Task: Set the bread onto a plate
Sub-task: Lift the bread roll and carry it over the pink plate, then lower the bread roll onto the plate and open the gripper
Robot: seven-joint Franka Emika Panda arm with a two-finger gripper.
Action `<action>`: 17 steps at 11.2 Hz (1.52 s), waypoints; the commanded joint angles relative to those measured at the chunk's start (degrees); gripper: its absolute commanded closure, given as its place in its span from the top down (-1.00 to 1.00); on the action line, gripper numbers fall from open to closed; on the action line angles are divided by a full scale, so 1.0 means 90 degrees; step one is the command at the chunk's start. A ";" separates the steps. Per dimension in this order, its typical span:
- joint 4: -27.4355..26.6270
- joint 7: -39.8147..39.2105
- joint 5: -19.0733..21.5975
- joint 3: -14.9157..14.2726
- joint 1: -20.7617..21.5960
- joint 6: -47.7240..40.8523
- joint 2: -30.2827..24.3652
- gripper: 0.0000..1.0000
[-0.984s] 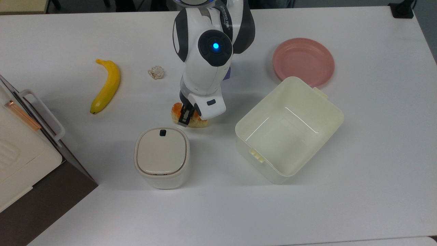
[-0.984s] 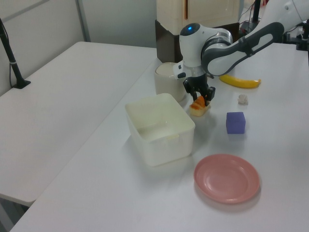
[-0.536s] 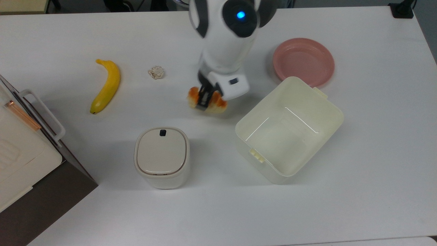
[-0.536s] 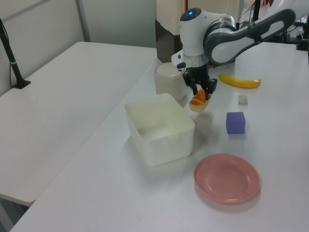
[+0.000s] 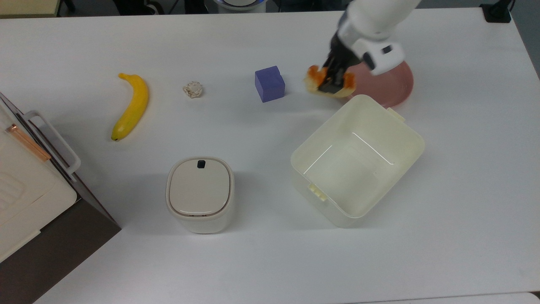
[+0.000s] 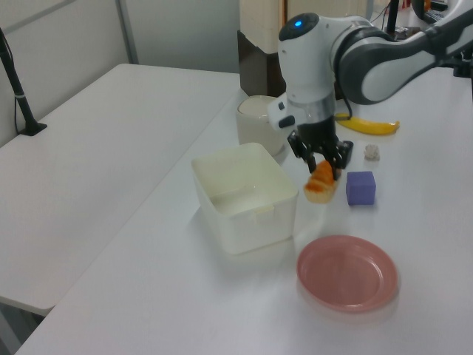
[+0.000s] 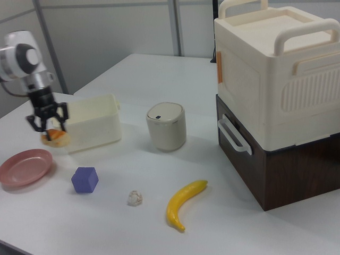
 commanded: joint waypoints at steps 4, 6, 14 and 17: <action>-0.0279 0.1733 -0.0058 0.1080 0.0410 -0.0074 0.0061 0.22; -0.0260 0.2162 -0.0184 0.1080 0.0450 -0.0026 0.0247 0.44; -0.0114 0.2524 -0.0214 0.1031 -0.0047 -0.0278 -0.0298 1.00; 0.0286 0.4072 -0.0175 0.0000 -0.0263 -0.0338 -0.0437 1.00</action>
